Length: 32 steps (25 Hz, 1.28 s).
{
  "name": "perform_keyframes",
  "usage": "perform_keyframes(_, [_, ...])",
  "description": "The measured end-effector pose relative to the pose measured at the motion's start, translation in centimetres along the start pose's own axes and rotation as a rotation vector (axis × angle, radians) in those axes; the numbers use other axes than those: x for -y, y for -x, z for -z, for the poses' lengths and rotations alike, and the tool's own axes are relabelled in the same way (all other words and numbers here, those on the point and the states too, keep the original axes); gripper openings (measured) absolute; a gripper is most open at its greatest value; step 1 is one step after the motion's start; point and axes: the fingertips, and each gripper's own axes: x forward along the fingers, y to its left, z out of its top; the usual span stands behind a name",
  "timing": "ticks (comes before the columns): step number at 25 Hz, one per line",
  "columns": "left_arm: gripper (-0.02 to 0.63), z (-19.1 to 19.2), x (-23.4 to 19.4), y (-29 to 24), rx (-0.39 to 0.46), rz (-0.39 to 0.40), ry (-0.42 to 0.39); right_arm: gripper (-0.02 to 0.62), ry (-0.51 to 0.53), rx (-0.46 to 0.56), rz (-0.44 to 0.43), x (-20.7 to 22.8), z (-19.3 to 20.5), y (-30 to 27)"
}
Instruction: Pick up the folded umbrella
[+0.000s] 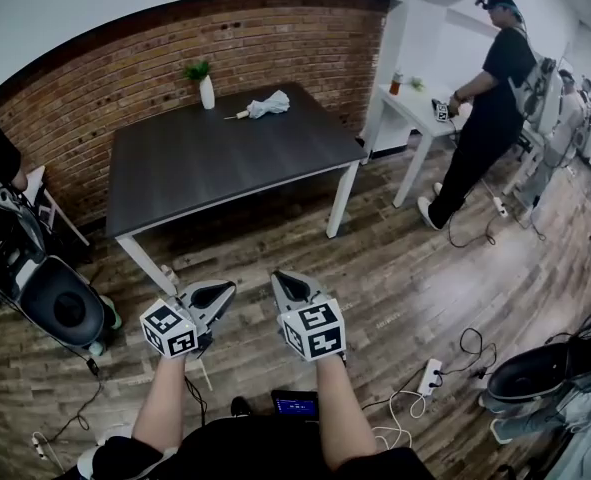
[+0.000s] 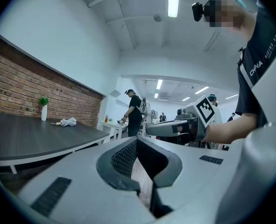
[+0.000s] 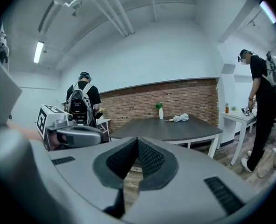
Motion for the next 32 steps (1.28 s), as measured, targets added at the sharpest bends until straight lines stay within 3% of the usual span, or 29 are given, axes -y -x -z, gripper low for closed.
perform_keyframes(20, [0.002, 1.5, 1.7, -4.5, -0.02, -0.047, 0.031, 0.008, -0.008, -0.027, -0.034, 5.6, 2.4, 1.9])
perform_keyframes(32, [0.002, 2.9, -5.1, -7.2, -0.033, -0.055, 0.072, 0.008, -0.036, -0.051, 0.004, 9.9, 2.8, -2.7])
